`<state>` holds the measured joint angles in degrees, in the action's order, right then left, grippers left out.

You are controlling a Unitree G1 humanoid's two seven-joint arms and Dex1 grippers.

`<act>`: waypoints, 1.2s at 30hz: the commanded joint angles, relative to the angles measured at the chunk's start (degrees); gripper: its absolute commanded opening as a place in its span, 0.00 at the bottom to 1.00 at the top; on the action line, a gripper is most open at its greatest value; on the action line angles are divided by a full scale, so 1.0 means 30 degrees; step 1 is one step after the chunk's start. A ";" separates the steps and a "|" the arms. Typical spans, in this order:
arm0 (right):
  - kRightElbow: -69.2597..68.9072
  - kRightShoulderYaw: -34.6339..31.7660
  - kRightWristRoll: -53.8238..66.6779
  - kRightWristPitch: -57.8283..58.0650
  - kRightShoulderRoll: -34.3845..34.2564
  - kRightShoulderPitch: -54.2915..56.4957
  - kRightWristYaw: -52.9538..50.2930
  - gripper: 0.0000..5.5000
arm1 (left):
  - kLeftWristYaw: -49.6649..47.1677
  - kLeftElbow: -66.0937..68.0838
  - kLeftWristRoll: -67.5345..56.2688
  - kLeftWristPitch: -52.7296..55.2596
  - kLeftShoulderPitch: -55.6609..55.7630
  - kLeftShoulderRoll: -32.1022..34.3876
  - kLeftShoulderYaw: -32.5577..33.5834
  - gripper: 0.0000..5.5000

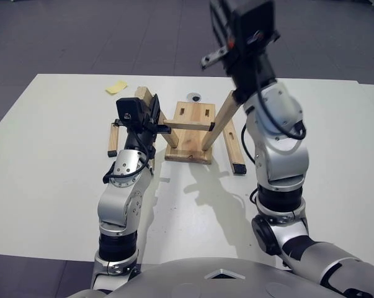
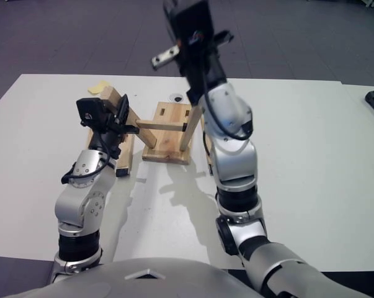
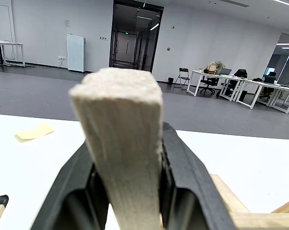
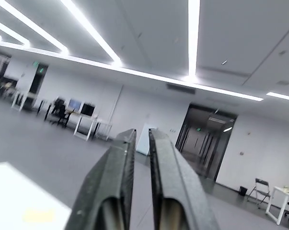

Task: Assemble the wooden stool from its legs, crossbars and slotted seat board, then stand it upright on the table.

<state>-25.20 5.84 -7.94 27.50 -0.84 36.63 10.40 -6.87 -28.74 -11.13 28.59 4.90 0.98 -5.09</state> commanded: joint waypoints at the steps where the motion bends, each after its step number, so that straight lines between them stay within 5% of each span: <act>1: 0.0627 -0.0680 0.0201 -0.0463 0.0615 0.0244 -0.0268 0.22 | -0.0030 0.2630 0.0993 0.2484 -0.1401 0.0819 0.0036 0.26; 26: 0.3020 -0.2539 0.1040 -0.2231 0.2802 0.0044 -0.0989 0.92 | 0.4334 0.1494 0.0152 -0.1399 0.1183 0.0536 -0.0813 0.98; 36: 0.4050 -0.2512 0.1026 -0.2708 0.3068 -0.0197 -0.1174 0.98 | 0.5218 0.0012 0.0209 -0.0723 0.1188 0.0846 -0.1959 0.98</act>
<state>-14.04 -1.57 -5.22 19.64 7.82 36.10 7.06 8.05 -27.02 -10.53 25.17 7.83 3.03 -9.88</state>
